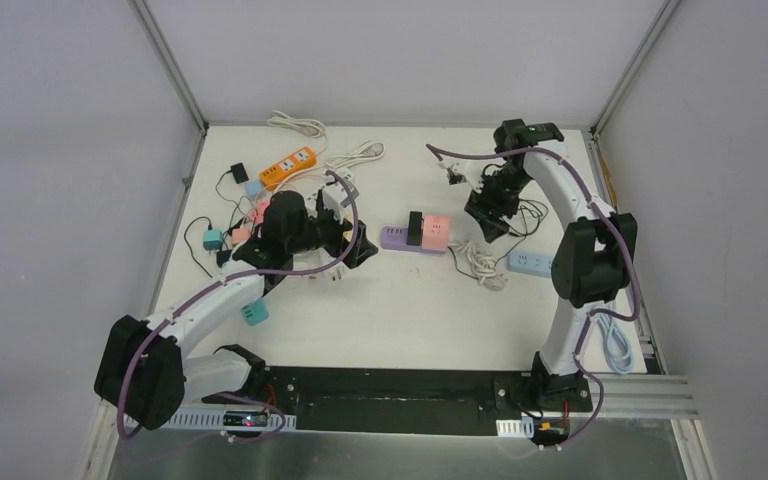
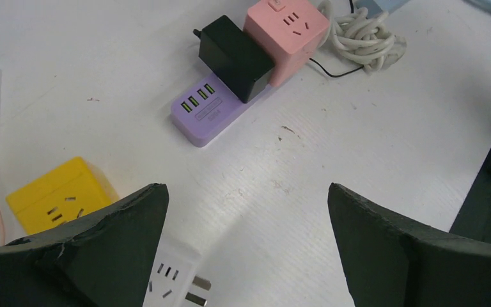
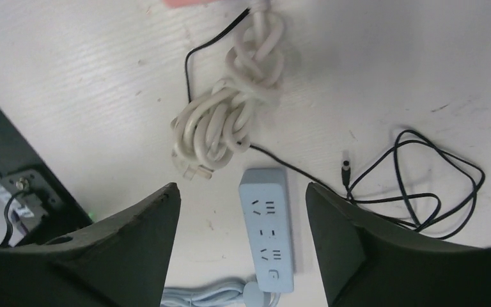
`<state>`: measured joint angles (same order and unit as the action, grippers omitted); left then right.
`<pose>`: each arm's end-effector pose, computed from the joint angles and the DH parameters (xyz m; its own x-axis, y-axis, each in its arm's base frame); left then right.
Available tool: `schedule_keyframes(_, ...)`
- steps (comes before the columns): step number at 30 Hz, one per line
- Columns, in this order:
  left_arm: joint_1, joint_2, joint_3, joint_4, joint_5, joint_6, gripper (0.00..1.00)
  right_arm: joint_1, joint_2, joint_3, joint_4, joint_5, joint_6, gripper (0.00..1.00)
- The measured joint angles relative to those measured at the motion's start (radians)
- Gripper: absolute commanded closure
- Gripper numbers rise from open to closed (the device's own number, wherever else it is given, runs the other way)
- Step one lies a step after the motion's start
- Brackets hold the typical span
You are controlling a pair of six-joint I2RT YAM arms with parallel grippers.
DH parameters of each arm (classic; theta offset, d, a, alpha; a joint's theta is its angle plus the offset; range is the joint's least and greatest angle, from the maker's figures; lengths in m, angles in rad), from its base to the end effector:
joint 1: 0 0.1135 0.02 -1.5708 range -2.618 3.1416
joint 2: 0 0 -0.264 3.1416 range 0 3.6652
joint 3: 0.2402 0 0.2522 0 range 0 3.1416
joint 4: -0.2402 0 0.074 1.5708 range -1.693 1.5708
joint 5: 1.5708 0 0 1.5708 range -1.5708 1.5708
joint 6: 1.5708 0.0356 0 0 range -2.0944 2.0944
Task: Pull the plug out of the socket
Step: Move the socket to the center of the board.
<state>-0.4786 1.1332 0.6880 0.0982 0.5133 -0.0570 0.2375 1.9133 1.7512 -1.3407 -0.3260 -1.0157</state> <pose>0.2172 -0.1324 0.2656 -0.3476 0.1244 -0.9294 0.7926 0.5686 -0.2203 0.3544 0.0975 0.2744 -0.3037 -0.9018 -0.3073 -0.9527 0.2831 0.1106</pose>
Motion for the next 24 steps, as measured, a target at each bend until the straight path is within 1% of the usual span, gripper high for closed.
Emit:
schedule_keyframes(3,0.0,0.052,0.006,0.041,0.044,0.042,0.01,-0.023,-0.014,0.008,-0.098,-0.042,-0.113,0.23)
schedule_keyframes(4,0.0,0.067,0.006,0.05,0.053,0.048,0.01,-0.032,-0.023,0.012,-0.12,-0.072,-0.145,0.2)
schedule_keyframes(5,0.0,0.081,0.006,0.056,0.06,0.05,0.01,-0.044,-0.035,0.017,-0.131,-0.114,-0.171,0.04)
schedule_keyframes(6,0.0,0.092,0.009,0.058,0.064,0.05,0.01,-0.055,-0.05,0.018,-0.131,-0.154,-0.189,0.01)
schedule_keyframes(8,0.0,0.12,0.02,0.06,0.064,0.05,0.02,-0.085,-0.105,-0.006,-0.097,-0.276,-0.22,0.0)
schedule_keyframes(11,0.0,0.168,0.04,0.068,0.046,0.024,0.01,-0.115,-0.217,-0.122,-0.011,-0.422,-0.246,0.0)
schedule_keyframes(14,0.0,0.229,0.071,0.07,0.029,-0.013,0.01,-0.095,-0.211,-0.147,-0.014,-0.504,-0.322,0.0)
schedule_keyframes(18,0.0,0.277,0.111,0.057,0.044,0.005,0.01,-0.023,-0.116,-0.146,0.016,-0.529,-0.354,0.0)
schedule_keyframes(21,0.0,0.285,0.116,0.053,0.086,0.092,0.01,0.027,-0.077,-0.146,0.076,-0.511,-0.336,0.0)
schedule_keyframes(24,0.0,0.3,0.114,0.047,0.123,0.192,0.01,0.074,-0.072,-0.147,0.131,-0.477,-0.32,0.0)
